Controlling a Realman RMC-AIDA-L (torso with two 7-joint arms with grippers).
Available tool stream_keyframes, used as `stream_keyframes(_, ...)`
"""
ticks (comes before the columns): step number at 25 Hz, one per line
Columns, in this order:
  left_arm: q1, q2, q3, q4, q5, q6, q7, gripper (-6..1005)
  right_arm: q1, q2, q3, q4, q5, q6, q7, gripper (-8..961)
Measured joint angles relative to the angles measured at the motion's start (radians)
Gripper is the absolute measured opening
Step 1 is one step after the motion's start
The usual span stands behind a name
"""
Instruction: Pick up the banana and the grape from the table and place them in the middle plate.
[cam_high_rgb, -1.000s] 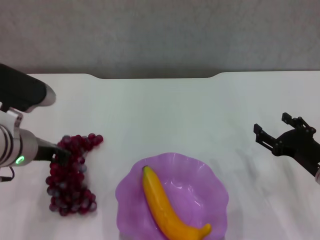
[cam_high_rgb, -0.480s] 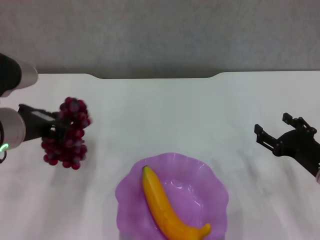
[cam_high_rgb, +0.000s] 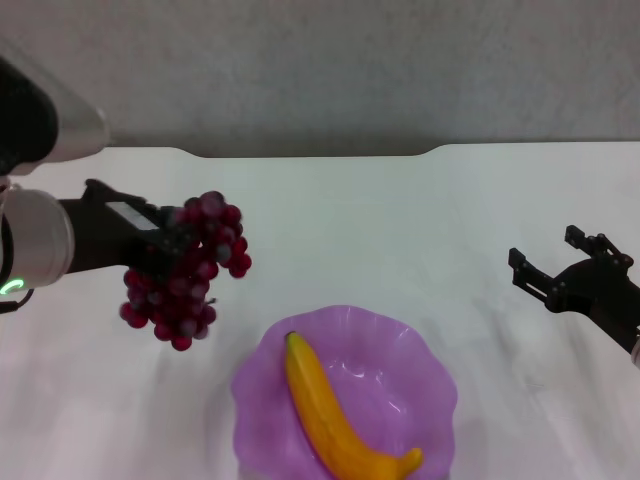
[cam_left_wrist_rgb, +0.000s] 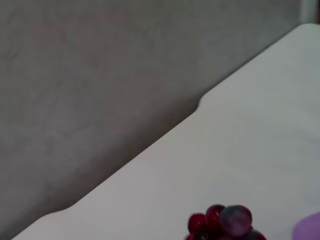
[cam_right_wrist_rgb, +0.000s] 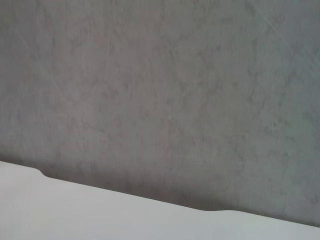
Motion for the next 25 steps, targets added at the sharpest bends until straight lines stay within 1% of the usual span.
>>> stream_keyframes(2, -0.015, 0.0, 0.004, 0.051, -0.002, -0.072, 0.001, 174, 0.0, 0.0, 0.0, 0.0, 0.0, 0.0, -0.001, 888)
stream_keyframes(3, -0.044, -0.001, 0.008, 0.074, -0.004, -0.143, 0.001, 173, 0.0, 0.0, 0.0, 0.001, -0.001, 0.0, -0.001, 888)
stream_keyframes(4, -0.044, -0.001, 0.008, 0.074, -0.004, -0.143, 0.001, 172, 0.001, 0.0, 0.0, 0.001, -0.002, 0.0, -0.001, 888)
stream_keyframes(7, -0.104, -0.001, 0.019, 0.076, -0.005, -0.26, -0.001, 171, 0.004, 0.001, -0.001, 0.0, -0.004, 0.002, -0.001, 888)
stream_keyframes(8, -0.138, -0.003, 0.033, 0.076, -0.002, -0.324, -0.008, 171, 0.004, 0.001, -0.001, 0.0, -0.004, 0.002, -0.001, 888)
stream_keyframes(11, -0.187, -0.003, 0.069, 0.076, 0.003, -0.397, -0.023, 170, 0.005, 0.001, -0.001, -0.001, -0.004, 0.003, -0.001, 889)
stream_keyframes(12, -0.187, -0.003, 0.069, 0.076, 0.003, -0.397, -0.023, 170, 0.006, 0.001, -0.002, -0.002, -0.004, 0.004, -0.001, 889)
stream_keyframes(15, -0.221, -0.003, 0.13, 0.057, 0.005, -0.429, -0.028, 170, 0.009, 0.001, -0.012, -0.008, -0.003, 0.011, -0.001, 889)
stream_keyframes(17, -0.228, -0.004, 0.142, 0.047, 0.005, -0.428, -0.029, 170, 0.009, 0.001, -0.014, -0.01, 0.0, 0.012, 0.001, 889)
stream_keyframes(18, -0.24, -0.005, 0.153, 0.031, 0.005, -0.426, -0.029, 170, 0.009, 0.001, -0.014, -0.01, 0.0, 0.012, 0.001, 889)
stream_keyframes(19, -0.262, -0.007, 0.174, -0.009, 0.005, -0.422, -0.035, 169, 0.009, 0.001, -0.014, -0.01, 0.0, 0.012, 0.001, 888)
stream_keyframes(25, -0.291, -0.007, 0.223, -0.064, -0.001, -0.377, -0.044, 169, 0.009, 0.0, -0.014, -0.01, 0.001, 0.012, 0.001, 889)
